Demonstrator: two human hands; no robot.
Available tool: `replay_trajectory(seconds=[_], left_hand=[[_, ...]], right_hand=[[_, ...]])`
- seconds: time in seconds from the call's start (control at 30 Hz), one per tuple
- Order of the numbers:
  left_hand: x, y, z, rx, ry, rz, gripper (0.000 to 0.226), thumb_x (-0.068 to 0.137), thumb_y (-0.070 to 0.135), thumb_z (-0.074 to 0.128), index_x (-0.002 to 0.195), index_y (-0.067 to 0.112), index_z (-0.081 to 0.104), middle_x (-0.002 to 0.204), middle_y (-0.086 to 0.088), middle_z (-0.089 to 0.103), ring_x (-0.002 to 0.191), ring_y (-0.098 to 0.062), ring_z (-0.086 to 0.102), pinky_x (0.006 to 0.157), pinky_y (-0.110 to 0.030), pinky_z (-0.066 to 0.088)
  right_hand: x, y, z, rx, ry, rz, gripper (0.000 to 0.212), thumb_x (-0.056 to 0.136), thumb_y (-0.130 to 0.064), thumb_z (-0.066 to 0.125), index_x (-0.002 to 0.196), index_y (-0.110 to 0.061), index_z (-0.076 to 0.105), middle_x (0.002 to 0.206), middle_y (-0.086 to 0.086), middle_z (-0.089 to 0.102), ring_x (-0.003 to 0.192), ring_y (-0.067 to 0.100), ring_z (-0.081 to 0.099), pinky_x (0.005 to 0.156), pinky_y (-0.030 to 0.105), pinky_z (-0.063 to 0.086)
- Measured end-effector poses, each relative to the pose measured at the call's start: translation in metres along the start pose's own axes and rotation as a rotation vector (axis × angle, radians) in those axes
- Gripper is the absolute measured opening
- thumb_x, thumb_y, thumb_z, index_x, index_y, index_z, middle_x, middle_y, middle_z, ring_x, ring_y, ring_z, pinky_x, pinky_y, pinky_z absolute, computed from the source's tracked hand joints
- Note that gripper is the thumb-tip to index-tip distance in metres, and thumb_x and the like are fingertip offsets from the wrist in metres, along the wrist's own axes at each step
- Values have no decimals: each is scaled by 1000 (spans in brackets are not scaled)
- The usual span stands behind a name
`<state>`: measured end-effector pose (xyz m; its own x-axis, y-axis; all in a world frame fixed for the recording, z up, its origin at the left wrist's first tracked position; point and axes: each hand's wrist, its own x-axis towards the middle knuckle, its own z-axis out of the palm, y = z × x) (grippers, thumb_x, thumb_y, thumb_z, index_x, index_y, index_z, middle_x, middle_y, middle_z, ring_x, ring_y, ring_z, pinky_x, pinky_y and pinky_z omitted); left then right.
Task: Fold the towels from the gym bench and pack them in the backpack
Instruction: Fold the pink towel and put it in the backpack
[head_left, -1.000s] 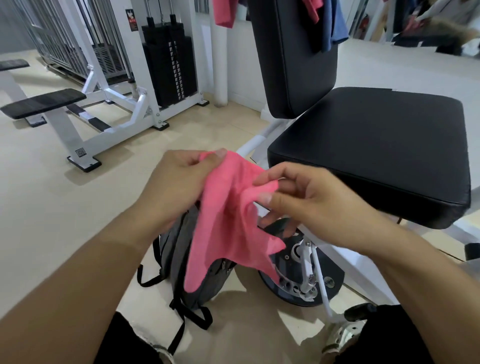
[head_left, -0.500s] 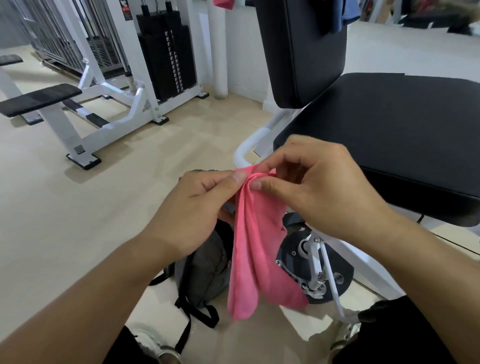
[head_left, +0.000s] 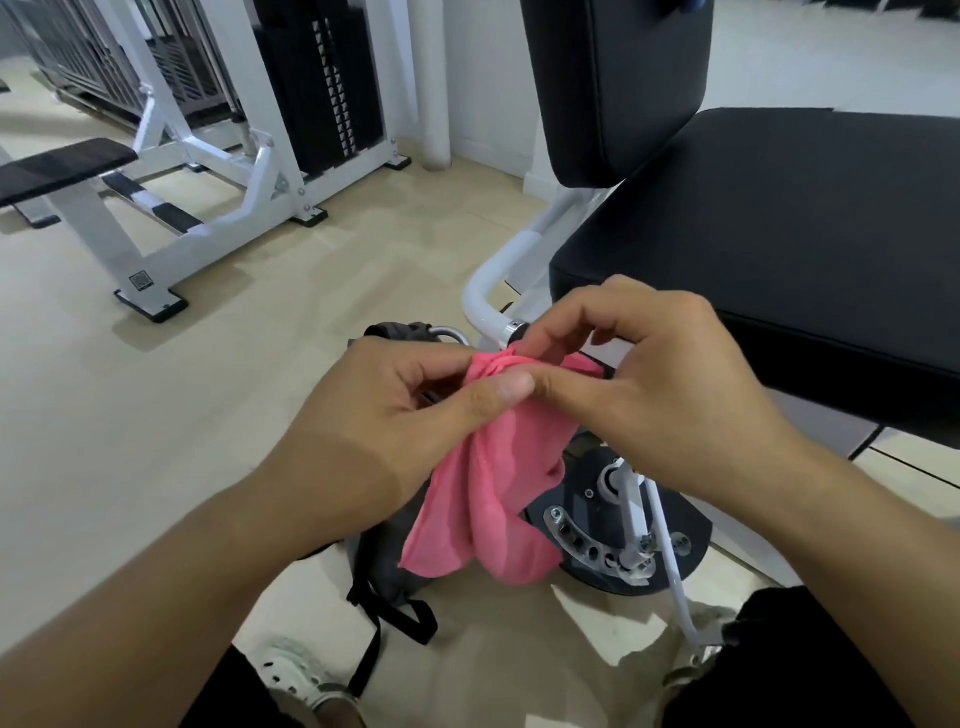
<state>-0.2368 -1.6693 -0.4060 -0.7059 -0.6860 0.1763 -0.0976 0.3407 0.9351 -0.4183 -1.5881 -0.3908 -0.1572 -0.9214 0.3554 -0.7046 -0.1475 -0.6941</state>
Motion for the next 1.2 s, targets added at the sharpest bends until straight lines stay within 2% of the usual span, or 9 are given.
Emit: replay_trajectory(seconds=[0.13, 0.23, 0.37, 0.43, 0.53, 0.77, 0.87, 1.03, 1.2], left_hand=[[-1, -5, -1, 61, -9, -19, 24, 92, 48, 63, 102, 35, 81, 95, -8, 79, 96, -31, 72, 86, -50, 53], [-4, -5, -3, 72, -16, -14, 26, 96, 38, 56, 103, 35, 81, 94, 8, 80, 93, -11, 74, 85, -31, 57], [-6, -8, -10, 219, -28, 36, 33, 101, 38, 49, 99, 25, 79, 87, -11, 73, 84, -27, 67, 75, -39, 51], [-7, -9, -17, 250, 21, 70, 31, 102, 36, 47, 99, 28, 76, 87, -1, 74, 81, -13, 67, 75, -23, 52], [-7, -12, -27, 280, 168, 47, 32, 101, 41, 43, 94, 25, 70, 83, 0, 67, 72, 0, 57, 68, -12, 42], [-6, -25, -37, 214, 203, -60, 39, 89, 49, 52, 91, 15, 71, 84, -12, 68, 71, -5, 54, 65, -15, 41], [-6, -25, -42, 106, 134, -45, 24, 86, 39, 62, 89, 19, 74, 83, -2, 73, 75, -3, 63, 76, -18, 50], [-5, -27, -41, 93, 110, 47, 8, 91, 33, 70, 91, 28, 76, 86, 13, 71, 82, -3, 65, 81, -22, 52], [-5, -26, -31, 13, 110, 100, 6, 89, 25, 73, 92, 23, 78, 89, 9, 72, 86, -5, 67, 82, -20, 52]], right_hand=[[-1, 0, 1, -5, -30, -3, 17, 76, -51, 75, 85, -37, 76, 86, -18, 67, 91, 9, 61, 76, 21, 48], [-2, -5, 1, -21, -56, -39, 18, 76, -56, 72, 85, -40, 73, 97, -21, 64, 90, 11, 60, 74, 22, 47], [-2, -5, -5, -61, -181, -34, 24, 72, -57, 74, 87, -38, 73, 93, -15, 64, 92, 11, 58, 76, 18, 45], [-2, -1, -8, -148, -259, -70, 29, 70, -61, 74, 82, -34, 72, 79, -9, 63, 91, 9, 55, 82, 17, 40], [-4, 3, -14, -218, -314, -100, 35, 71, -66, 69, 83, -33, 71, 84, -8, 64, 89, 7, 52, 82, 11, 34], [-5, -3, -12, -311, -112, -230, 33, 79, -64, 66, 81, -32, 71, 75, -14, 61, 86, 10, 50, 85, 23, 38], [-5, -3, -16, -286, -4, -114, 28, 74, -58, 72, 80, -32, 71, 77, -12, 59, 82, 10, 51, 79, 27, 44], [-5, -3, -20, -48, 57, 114, 29, 70, -32, 91, 87, -33, 67, 69, -3, 57, 58, 6, 52, 51, 12, 40], [-4, -3, -26, -95, -100, 168, 38, 66, -43, 88, 100, -43, 72, 70, -5, 44, 60, 3, 48, 55, 10, 38]])
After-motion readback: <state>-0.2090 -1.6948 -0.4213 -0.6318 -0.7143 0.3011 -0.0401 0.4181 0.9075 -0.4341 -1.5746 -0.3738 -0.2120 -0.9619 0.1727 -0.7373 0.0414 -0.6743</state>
